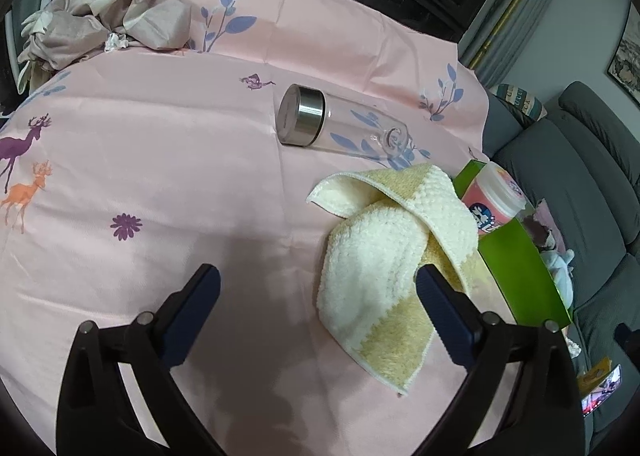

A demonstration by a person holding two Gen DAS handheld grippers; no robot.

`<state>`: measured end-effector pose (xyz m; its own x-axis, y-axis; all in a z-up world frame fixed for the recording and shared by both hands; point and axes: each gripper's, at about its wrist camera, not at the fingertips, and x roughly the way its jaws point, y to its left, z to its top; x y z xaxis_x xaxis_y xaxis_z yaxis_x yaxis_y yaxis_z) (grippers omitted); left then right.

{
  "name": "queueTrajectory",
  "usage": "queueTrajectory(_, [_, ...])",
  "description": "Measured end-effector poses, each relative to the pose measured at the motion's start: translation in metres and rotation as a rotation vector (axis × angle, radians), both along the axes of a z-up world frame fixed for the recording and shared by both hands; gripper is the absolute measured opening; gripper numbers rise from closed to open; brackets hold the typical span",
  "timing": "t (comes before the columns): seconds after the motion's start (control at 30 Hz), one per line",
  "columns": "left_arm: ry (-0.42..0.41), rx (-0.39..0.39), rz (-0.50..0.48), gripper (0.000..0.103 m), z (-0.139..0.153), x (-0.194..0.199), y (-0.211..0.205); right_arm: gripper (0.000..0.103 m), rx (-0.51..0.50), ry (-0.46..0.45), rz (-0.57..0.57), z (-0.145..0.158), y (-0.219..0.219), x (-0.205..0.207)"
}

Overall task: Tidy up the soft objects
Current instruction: 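Move the right gripper back toward the cream-yellow towel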

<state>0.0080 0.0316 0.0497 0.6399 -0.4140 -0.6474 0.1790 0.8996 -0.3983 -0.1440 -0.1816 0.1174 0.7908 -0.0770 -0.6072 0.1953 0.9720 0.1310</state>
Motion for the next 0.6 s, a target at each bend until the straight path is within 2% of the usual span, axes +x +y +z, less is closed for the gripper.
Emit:
queueTrajectory(0.17, [0.002, -0.014, 0.011, 0.099, -0.001, 0.002, 0.000, 0.088, 0.043, 0.052, 0.004, -0.010, -0.003, 0.010])
queueTrajectory(0.47, [0.027, -0.017, 0.014, 0.102, -0.008, 0.006, -0.001, 0.089, 0.043, 0.044, -0.008, -0.011, -0.009, 0.010])
queueTrajectory(0.6, [0.032, -0.018, 0.005, 0.102, -0.011, 0.008, -0.003, 0.088, 0.007, 0.039, 0.000, -0.011, -0.005, 0.010])
